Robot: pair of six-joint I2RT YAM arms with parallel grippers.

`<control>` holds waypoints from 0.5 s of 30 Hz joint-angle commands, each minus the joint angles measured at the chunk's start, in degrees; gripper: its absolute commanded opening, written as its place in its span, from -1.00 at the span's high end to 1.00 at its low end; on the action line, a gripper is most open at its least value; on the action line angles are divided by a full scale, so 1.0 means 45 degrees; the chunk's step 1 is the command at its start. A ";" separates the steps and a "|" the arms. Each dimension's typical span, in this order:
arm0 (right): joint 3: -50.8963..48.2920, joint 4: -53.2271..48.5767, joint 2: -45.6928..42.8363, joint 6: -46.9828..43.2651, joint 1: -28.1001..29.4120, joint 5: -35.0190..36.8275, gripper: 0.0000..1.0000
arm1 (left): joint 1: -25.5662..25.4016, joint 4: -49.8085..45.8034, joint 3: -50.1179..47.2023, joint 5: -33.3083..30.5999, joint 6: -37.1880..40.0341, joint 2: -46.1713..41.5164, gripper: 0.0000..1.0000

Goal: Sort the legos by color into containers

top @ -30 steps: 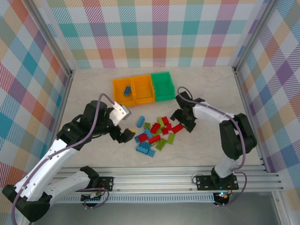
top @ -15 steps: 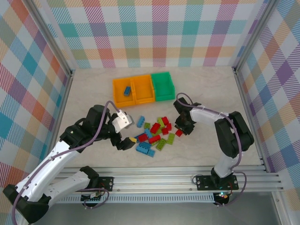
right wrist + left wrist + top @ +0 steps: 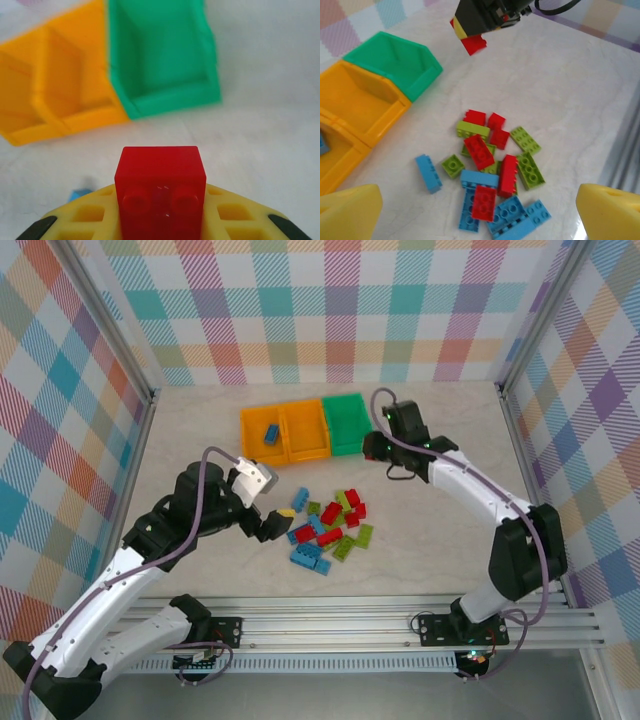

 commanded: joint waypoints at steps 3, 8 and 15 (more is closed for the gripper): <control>0.2312 0.1041 0.2719 -0.3964 -0.0071 -0.0735 0.38 | -0.0180 0.0649 -0.0239 -0.1478 -0.1107 -0.0171 -1.00; 0.4877 0.0160 0.5251 -0.4073 -0.0323 -0.0070 0.40 | -0.0181 0.0650 -0.0348 -0.1490 -0.1537 -0.0151 -1.00; 0.7253 -0.1217 0.7472 -0.4064 -0.0514 0.0100 0.12 | -0.0181 0.0647 -0.0439 -0.1759 -0.1579 -0.0122 -1.00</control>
